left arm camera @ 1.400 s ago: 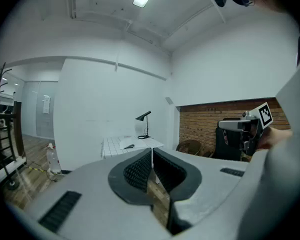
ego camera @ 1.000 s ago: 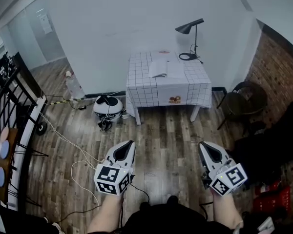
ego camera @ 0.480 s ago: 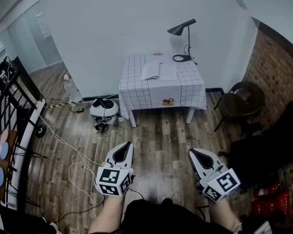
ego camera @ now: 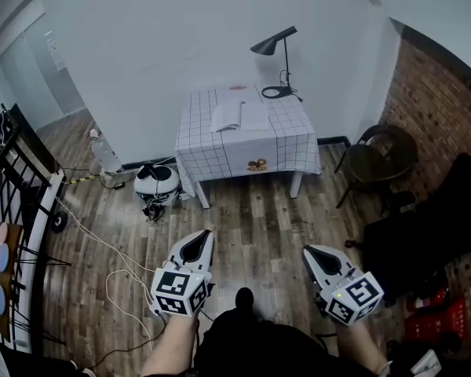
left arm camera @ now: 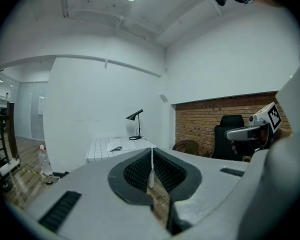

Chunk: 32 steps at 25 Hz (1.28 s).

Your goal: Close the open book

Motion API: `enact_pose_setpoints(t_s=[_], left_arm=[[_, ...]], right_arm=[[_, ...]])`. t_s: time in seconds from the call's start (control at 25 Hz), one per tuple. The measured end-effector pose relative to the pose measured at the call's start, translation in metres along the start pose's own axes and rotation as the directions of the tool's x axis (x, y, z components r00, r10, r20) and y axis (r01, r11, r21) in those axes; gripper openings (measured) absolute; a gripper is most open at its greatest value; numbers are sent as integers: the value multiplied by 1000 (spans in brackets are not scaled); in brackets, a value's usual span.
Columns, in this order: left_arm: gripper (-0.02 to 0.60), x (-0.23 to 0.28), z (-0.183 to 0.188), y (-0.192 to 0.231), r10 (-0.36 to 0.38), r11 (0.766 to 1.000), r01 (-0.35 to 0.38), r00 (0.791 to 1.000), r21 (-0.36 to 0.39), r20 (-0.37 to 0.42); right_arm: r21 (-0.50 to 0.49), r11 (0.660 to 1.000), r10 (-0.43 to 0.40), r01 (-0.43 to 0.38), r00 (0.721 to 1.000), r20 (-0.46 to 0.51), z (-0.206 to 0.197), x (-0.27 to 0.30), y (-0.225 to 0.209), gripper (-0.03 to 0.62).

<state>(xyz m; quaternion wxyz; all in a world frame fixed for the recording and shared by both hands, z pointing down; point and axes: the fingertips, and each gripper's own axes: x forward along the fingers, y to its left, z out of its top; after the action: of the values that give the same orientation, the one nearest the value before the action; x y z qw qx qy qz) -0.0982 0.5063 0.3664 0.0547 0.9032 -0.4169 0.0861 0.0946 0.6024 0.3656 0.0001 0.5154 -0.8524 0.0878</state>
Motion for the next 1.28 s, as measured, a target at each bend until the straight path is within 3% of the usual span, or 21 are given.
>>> enact_pose_setpoints(t_s=[0.36,0.8,1.04,1.28], left_arm=[[17,77,-4,39,-58,998,58,998,-34,-1],[17,219,31,167,-124,990,123,992,-72,-12],[17,277,55,237,-161,985,159,987,-72,-20],[17,302,52,274,-125,990,125,992,-71,6]], right_arm=[[5,999,-33,33,998,-50,-1,61,-50,3],[33,998,-51,55,994,-95,22,239,-122,3],[60,997,-45,49,997,-65,51,340,-143,3],[50,998,-44,48,995,-86,27,368,-155,3]])
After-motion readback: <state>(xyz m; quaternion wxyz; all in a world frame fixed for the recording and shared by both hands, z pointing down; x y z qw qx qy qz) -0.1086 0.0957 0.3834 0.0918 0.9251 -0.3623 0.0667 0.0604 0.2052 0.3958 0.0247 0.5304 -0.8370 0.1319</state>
